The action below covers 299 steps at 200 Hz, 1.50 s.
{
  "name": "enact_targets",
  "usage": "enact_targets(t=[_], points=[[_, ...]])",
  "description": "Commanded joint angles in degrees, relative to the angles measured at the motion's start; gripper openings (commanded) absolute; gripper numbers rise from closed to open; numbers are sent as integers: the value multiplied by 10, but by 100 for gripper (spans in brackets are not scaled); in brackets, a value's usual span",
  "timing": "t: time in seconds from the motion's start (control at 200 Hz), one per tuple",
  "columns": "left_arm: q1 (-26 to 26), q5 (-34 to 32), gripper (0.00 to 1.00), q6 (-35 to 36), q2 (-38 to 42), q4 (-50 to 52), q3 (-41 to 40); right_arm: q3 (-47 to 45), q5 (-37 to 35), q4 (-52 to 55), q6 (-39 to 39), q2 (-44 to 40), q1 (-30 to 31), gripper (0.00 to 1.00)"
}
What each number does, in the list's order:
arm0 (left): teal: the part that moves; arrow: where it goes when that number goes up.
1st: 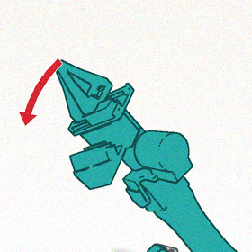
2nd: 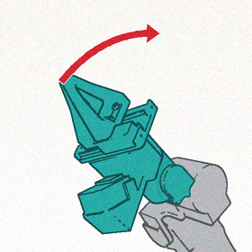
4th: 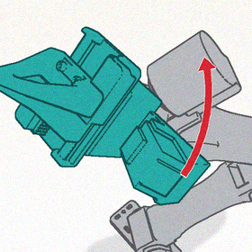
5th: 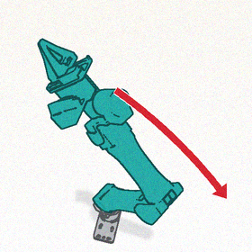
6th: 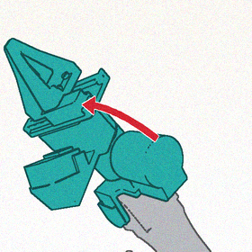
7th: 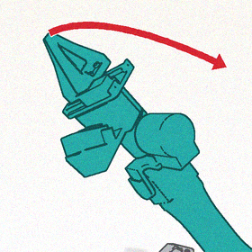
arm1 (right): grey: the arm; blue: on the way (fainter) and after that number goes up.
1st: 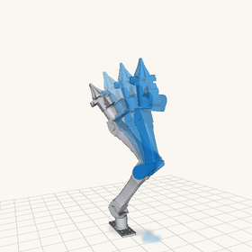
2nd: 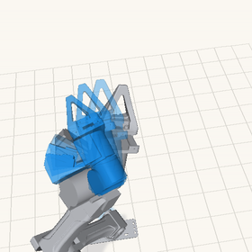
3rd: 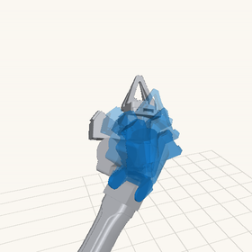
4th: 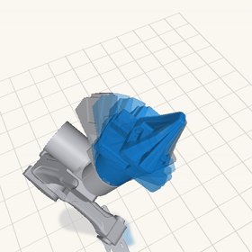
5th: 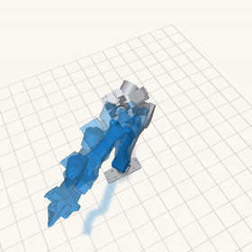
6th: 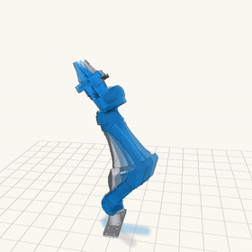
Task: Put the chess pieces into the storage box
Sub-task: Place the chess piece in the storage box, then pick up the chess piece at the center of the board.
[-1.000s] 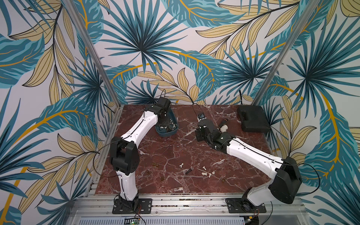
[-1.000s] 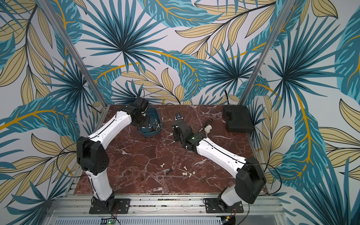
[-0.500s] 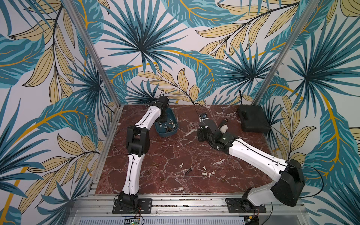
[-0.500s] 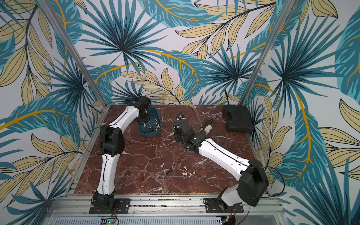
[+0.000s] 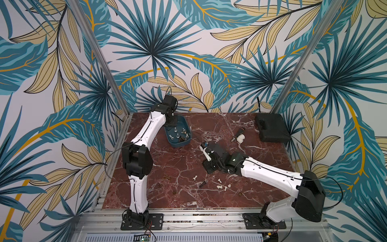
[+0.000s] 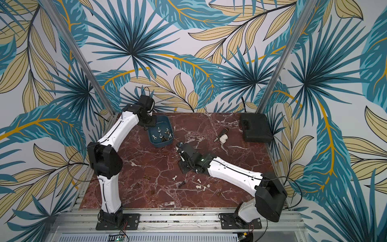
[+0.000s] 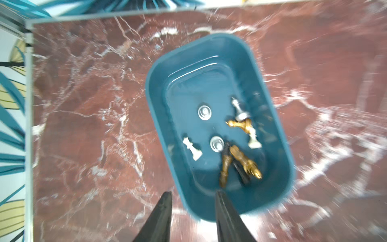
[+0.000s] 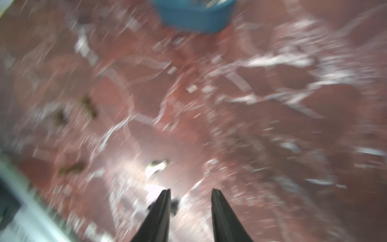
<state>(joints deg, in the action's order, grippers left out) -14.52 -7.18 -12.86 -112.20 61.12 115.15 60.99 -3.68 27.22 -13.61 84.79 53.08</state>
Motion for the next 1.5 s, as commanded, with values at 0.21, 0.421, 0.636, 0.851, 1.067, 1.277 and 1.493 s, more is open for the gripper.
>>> enact_targets(t=[0.21, 0.421, 0.636, 0.851, 1.067, 1.277, 1.493], points=[[5, 35, 39, -7, 128, -32, -162, -39, 103, -2, 67, 64, 19, 43], [12, 35, 39, -10, 142, -43, -199, -21, 75, 37, 87, 116, 19, 50], [14, 32, 39, -7, 145, -46, -200, -21, 55, 41, 93, 125, 24, 59], [15, 30, 39, -6, 144, -50, -201, -2, 40, 46, 96, 153, 32, 61], [15, 29, 39, -4, 146, -49, -205, 16, 31, 47, 105, 181, 38, 61], [16, 25, 39, -3, 153, -53, -209, 19, 20, 60, 107, 191, 44, 60], [16, 26, 39, -4, 154, -53, -211, 10, 25, 71, 95, 181, 46, 55]])
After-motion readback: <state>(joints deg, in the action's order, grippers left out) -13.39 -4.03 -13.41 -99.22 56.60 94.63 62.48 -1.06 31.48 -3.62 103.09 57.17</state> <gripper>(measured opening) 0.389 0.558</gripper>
